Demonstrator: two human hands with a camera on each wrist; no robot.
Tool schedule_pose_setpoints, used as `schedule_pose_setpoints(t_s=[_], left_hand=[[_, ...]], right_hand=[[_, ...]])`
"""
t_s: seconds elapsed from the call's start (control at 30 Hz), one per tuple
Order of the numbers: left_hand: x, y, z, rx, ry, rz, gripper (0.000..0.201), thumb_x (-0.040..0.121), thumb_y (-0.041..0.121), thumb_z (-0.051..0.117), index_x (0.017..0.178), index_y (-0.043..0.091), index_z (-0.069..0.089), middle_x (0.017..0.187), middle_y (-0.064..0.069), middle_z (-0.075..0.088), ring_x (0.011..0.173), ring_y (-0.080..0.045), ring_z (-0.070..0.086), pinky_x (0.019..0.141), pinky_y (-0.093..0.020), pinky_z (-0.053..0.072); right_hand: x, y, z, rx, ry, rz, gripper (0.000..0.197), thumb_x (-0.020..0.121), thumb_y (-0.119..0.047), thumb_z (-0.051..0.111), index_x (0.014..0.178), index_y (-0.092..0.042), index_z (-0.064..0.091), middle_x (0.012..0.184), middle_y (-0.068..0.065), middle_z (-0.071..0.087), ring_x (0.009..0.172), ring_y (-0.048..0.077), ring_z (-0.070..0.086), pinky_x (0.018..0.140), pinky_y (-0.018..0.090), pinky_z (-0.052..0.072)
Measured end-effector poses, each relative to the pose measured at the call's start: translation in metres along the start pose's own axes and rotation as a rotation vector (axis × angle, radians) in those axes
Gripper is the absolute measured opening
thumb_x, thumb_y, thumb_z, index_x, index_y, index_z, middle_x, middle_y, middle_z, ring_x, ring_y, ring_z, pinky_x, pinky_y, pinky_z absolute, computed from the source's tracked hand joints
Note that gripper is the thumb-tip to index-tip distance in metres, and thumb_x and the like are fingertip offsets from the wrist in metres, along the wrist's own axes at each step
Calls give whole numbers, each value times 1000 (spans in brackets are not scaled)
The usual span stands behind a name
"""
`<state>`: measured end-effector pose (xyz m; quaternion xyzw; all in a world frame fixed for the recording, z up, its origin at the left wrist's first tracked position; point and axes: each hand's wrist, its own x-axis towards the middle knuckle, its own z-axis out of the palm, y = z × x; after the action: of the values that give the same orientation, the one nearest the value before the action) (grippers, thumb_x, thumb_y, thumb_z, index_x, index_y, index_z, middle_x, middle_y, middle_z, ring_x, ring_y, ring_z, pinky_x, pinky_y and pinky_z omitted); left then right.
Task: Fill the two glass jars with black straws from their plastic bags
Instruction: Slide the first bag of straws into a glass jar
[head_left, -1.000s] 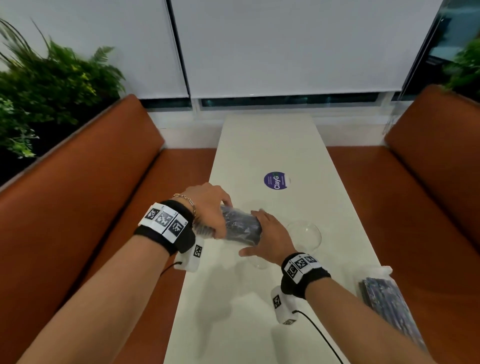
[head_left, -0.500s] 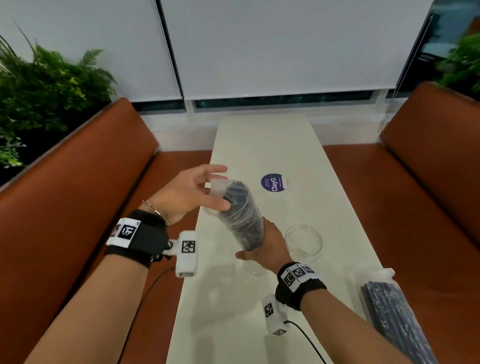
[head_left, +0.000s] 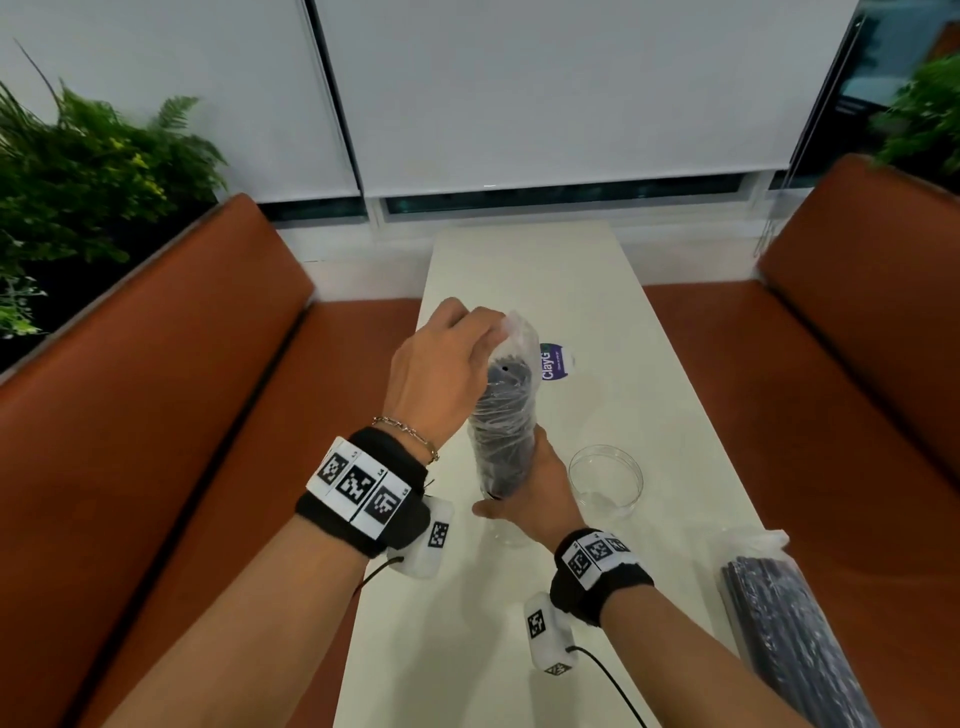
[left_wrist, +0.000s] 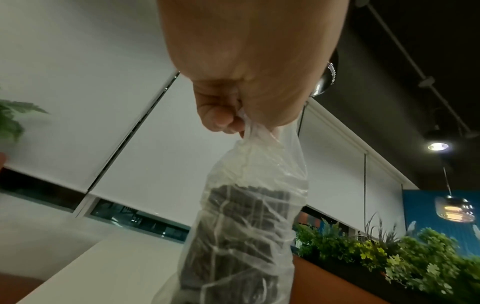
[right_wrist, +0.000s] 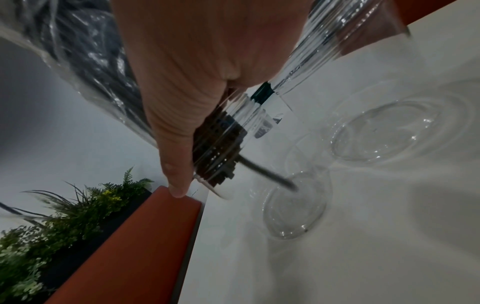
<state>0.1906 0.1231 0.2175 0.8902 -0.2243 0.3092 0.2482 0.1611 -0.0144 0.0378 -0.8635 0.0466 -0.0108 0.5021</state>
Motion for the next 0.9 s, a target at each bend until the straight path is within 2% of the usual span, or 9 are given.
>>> schedule_pose_setpoints(t_s=[0.4, 0.47, 0.53, 0.6, 0.67, 0.73, 0.8, 0.87, 0.9], left_hand=[[44, 14, -35, 13, 66, -77, 33, 107, 43, 56, 118, 18, 74, 100, -2, 75, 89, -19, 69, 83, -40, 59], [49, 13, -48, 0, 120, -109, 33, 107, 43, 56, 115, 16, 75, 97, -2, 75, 86, -17, 68, 81, -30, 55], [50, 8, -66, 15, 192, -154, 35, 107, 42, 55, 109, 13, 75, 89, 1, 71, 77, -12, 60, 73, -11, 42], [47, -3, -90, 20, 261, -239, 36, 107, 40, 55, 101, 10, 74, 82, 3, 61, 72, -9, 49, 63, -8, 32], [35, -25, -110, -48, 321, -363, 39, 104, 43, 55, 91, 10, 71, 77, -5, 59, 71, -19, 50, 67, -26, 38], [11, -46, -122, -272, 382, -517, 47, 100, 46, 57, 86, 2, 65, 74, -27, 53, 58, -31, 49, 55, -40, 44], [-24, -64, -128, -491, 401, -695, 47, 102, 43, 59, 97, -4, 65, 79, -28, 56, 49, -26, 49, 45, -37, 41], [-67, -72, -130, -644, 351, -868, 35, 104, 37, 61, 110, 4, 72, 89, -18, 64, 55, -16, 52, 43, -29, 42], [-89, -71, -130, -714, 323, -937, 27, 105, 34, 62, 114, 11, 74, 90, -12, 67, 59, -14, 54, 45, -27, 44]], right_hand=[[3, 0, -2, 28, -43, 4, 120, 49, -27, 105, 149, -25, 38, 139, -7, 61, 125, 15, 59, 100, 26, 46], [3, -1, -5, 7, -51, -11, 116, 49, -26, 104, 145, -23, 40, 138, -7, 60, 123, 15, 59, 98, 25, 46], [4, -1, -8, -9, -55, -42, 111, 49, -24, 103, 141, -25, 42, 135, -8, 60, 121, 15, 59, 96, 26, 48], [3, -2, -12, -14, -57, -67, 110, 48, -23, 102, 139, -29, 42, 132, -10, 59, 119, 15, 59, 98, 29, 52], [2, -5, -16, -42, -78, -81, 124, 42, -31, 104, 146, -31, 36, 140, -10, 55, 127, 16, 57, 107, 34, 52], [5, -4, -20, -85, -114, -78, 152, 36, -46, 105, 161, -29, 21, 154, -5, 47, 142, 18, 50, 119, 41, 46], [2, -11, -32, -188, -145, -112, 165, 43, -46, 105, 168, -21, -1, 162, 4, 36, 150, 22, 38, 124, 42, 38], [-15, -30, -54, -281, -165, -157, 167, 50, -45, 104, 166, -21, -14, 170, 5, 19, 157, 24, 23, 127, 42, 33], [-26, -42, -67, -296, -188, -177, 167, 50, -47, 103, 166, -25, -15, 174, -1, 12, 160, 21, 17, 129, 41, 30]])
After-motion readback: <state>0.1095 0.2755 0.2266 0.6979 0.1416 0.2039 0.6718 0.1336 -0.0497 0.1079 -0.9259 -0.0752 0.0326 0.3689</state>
